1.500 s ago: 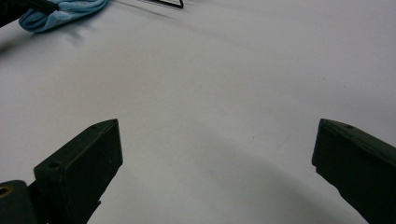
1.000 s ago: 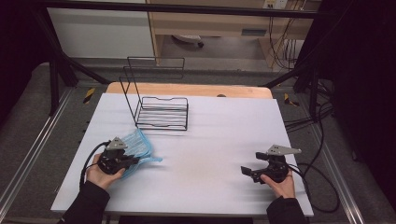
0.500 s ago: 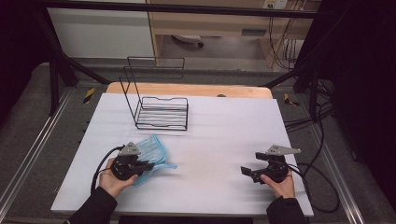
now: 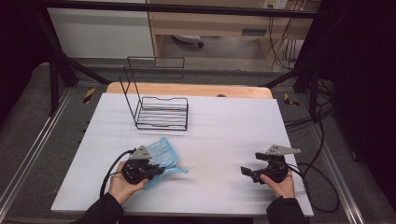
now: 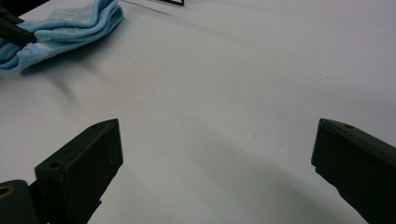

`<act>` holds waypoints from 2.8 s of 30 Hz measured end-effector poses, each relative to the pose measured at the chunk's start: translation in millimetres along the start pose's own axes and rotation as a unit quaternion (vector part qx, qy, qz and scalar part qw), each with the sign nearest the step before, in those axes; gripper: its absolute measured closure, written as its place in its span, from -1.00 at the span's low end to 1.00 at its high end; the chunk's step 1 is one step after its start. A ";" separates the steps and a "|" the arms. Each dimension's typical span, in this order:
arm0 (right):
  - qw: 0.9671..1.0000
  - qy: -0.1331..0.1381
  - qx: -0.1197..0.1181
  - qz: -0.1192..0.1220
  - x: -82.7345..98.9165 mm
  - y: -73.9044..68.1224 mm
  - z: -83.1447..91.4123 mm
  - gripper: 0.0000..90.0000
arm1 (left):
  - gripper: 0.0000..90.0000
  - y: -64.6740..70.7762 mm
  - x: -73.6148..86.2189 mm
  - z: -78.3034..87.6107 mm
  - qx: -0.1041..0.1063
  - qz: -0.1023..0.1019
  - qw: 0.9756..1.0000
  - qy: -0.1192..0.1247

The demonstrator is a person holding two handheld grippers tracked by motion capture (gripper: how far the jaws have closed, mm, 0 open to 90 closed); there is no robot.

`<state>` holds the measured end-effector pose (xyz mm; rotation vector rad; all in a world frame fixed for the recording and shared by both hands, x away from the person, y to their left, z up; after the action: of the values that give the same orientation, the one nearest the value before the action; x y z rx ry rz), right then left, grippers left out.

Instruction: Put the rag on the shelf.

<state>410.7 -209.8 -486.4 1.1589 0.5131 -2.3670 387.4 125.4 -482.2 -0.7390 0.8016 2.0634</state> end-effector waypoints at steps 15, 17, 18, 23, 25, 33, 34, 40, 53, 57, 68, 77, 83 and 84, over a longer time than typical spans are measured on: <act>1.000 -0.004 -0.001 -0.001 0.8 -0.7 -0.3 -0.94 | 0.81 23.4 2.0 -22.0 0.024 -0.021 0.999 -0.019; 1.000 -0.005 -0.001 -0.001 1.1 -0.8 -0.5 -0.94 | 0.77 22.7 3.5 -23.0 0.024 -0.019 0.999 -0.022; 1.000 -0.004 0.000 0.000 1.0 -0.7 -0.9 -0.94 | 0.74 22.6 4.3 -23.3 0.025 -0.017 0.999 -0.024; 1.000 -0.007 0.002 0.000 1.8 -1.0 -2.2 -0.94 | 0.41 21.5 2.7 -17.8 0.019 -0.017 0.999 -0.019; 1.000 -0.008 0.004 0.003 2.0 -1.1 -3.2 -0.94 | 0.25 20.4 -0.4 -10.4 0.017 -0.014 1.000 -0.009; 1.000 -0.012 0.000 0.010 -2.5 -13.4 -10.6 -0.91 | -0.13 -6.3 -2.6 25.4 -0.029 0.023 0.999 0.034; 1.000 -0.012 -0.001 0.012 -4.1 -16.5 -11.4 -0.90 | -0.13 -9.5 0.4 28.1 -0.035 0.031 0.998 0.032; 1.000 -0.009 -0.006 0.022 -11.7 -34.7 -17.3 -0.82 | -0.12 -12.5 25.4 31.9 -0.056 0.066 0.996 0.005; 0.999 0.006 -0.016 0.031 -36.7 -75.2 -38.8 -0.68 | 0.15 5.2 51.3 22.7 -0.047 0.096 0.994 -0.030; 0.999 0.008 -0.026 0.040 -54.6 -96.4 -58.9 -0.64 | 0.29 8.3 52.9 19.2 -0.045 0.097 0.994 -0.038; 0.998 -0.014 -0.033 0.052 -86.1 -142.1 -136.5 -0.41 | 0.52 9.1 54.3 15.8 -0.043 0.103 0.993 -0.040; 0.997 -0.041 -0.045 0.046 -87.2 -151.6 -175.6 0.03 | 0.61 9.1 54.4 15.2 -0.047 0.100 0.993 -0.045; 0.996 -0.059 -0.050 0.054 -81.0 -153.7 -186.4 0.24 | 0.70 9.0 54.1 14.8 -0.046 0.096 0.993 -0.046; 0.995 -0.064 -0.056 0.054 -78.4 -154.9 -188.6 0.33 | 0.72 9.1 54.0 14.7 -0.045 0.095 0.993 -0.046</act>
<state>489.2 32.9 -512.0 0.9539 0.5197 -2.2707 348.4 156.4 -509.3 -0.6312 0.7542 2.2996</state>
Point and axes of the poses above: each handheld gripper's, and its own axes: z roughly backward along the jaws, x roughly out of its underside, y roughly to its right, the point moved 9 cm from there along -z, roughly forward along the jaws, and after that the axes turned 11 degrees about x, right-handed, at the moved point
